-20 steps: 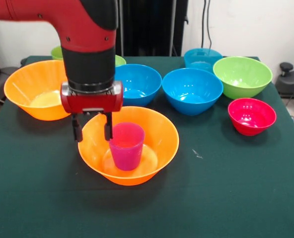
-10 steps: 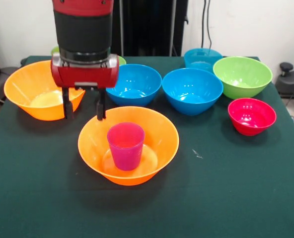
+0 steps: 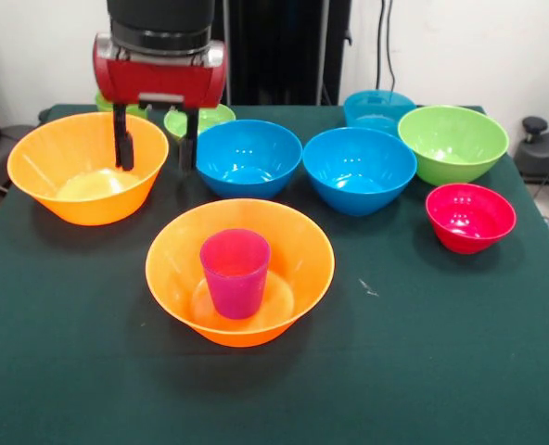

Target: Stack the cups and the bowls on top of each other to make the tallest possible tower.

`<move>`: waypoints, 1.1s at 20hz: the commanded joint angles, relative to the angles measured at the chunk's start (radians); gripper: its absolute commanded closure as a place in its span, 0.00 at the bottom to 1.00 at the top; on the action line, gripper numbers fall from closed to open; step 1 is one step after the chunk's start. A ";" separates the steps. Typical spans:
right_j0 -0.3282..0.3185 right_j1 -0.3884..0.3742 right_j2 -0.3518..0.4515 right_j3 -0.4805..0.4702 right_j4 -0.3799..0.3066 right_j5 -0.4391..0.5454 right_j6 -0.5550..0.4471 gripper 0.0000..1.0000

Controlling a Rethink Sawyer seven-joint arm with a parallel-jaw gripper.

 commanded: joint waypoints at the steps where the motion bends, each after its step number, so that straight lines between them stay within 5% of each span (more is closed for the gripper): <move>1: 0.089 -0.016 -0.064 0.101 -0.036 0.059 -0.075 0.00; 22: 0.118 0.035 -0.091 0.116 0.000 -0.009 -0.032 0.00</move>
